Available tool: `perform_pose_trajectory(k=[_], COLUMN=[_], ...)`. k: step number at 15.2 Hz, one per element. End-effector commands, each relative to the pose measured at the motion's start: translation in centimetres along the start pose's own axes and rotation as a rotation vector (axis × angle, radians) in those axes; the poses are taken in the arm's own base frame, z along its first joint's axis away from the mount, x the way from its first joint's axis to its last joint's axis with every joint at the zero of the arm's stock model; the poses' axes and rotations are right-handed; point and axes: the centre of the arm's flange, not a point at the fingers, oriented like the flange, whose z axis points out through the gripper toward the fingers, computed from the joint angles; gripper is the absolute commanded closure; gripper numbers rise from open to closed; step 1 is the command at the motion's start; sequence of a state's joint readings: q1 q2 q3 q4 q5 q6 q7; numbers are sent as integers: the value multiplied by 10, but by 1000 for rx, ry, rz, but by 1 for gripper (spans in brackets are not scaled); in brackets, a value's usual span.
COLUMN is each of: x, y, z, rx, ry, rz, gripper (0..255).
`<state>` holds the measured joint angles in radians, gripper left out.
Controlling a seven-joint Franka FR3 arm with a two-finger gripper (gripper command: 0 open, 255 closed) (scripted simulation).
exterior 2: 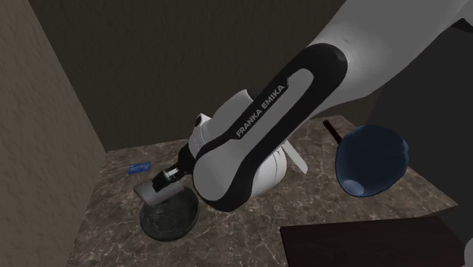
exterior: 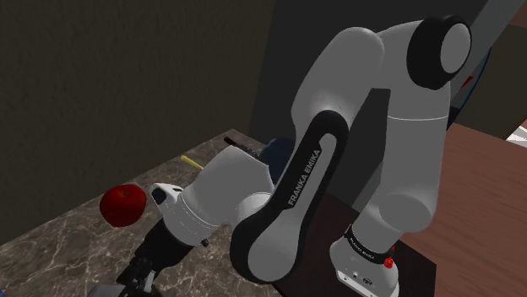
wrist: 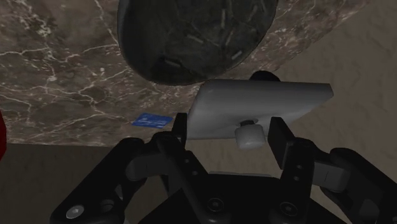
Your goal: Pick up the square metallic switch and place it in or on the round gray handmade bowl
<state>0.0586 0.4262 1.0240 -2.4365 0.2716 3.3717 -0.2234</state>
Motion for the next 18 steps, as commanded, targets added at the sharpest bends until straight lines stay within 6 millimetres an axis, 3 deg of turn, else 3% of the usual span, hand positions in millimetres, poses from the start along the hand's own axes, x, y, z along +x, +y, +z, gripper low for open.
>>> perform_pose_trajectory(k=[1,11,18], x=[-7,-38,-38], y=[3,21,21], z=[7,47,47], rx=[-1,-1,-1], ry=[0,0,0], rz=[0,0,0], gripper=[255,255,255])
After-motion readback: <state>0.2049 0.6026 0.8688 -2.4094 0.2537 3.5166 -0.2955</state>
